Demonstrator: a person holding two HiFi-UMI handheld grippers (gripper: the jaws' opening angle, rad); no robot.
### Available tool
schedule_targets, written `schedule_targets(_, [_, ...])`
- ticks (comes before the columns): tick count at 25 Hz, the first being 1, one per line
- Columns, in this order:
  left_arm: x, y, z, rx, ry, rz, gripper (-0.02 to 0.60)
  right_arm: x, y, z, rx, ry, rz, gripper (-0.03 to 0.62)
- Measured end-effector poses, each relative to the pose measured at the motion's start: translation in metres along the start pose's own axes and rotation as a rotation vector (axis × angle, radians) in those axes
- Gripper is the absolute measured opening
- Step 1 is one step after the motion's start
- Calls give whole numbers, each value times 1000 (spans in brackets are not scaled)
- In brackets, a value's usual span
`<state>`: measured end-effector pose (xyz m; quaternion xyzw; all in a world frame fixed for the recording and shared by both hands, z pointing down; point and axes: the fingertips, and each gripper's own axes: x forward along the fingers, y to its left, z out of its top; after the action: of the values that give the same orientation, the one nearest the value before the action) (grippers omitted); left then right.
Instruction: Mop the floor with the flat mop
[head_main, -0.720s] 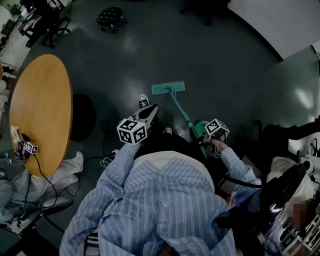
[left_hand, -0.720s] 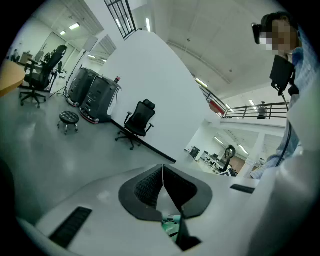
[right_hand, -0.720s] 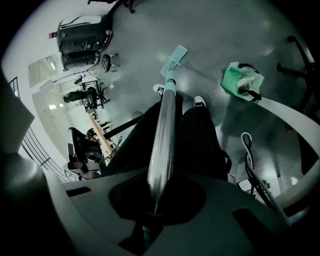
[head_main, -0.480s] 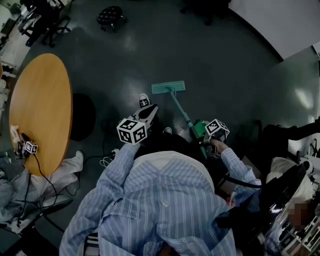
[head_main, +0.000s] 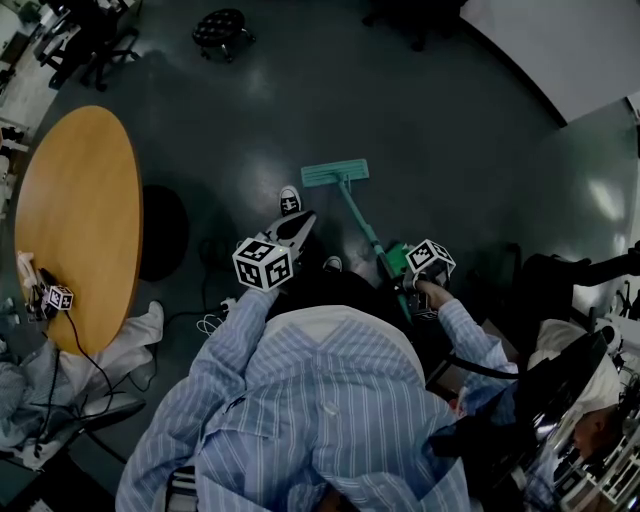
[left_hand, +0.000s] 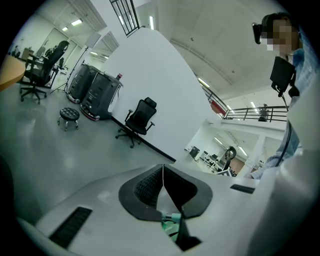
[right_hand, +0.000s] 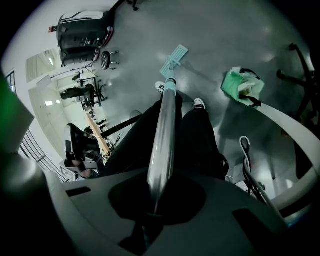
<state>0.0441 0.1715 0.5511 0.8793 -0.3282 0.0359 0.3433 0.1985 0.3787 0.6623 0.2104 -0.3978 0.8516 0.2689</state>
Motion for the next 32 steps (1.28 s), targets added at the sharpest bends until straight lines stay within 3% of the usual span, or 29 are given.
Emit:
schedule_targets(7, [6, 24, 10, -23, 12, 6, 9, 4, 32, 34, 25, -25, 46, 26])
schedule_targets(13, [26, 53, 30, -43, 41, 16, 8, 1, 75, 89, 30, -41, 86, 26])
schedule_targets(22, [61, 124, 76, -57, 98, 53, 8, -17, 161, 196, 43, -63, 110, 27])
schedule_targets(32, [120, 187, 131, -41, 179, -14, 8, -32, 259, 328, 49, -91, 114, 26])
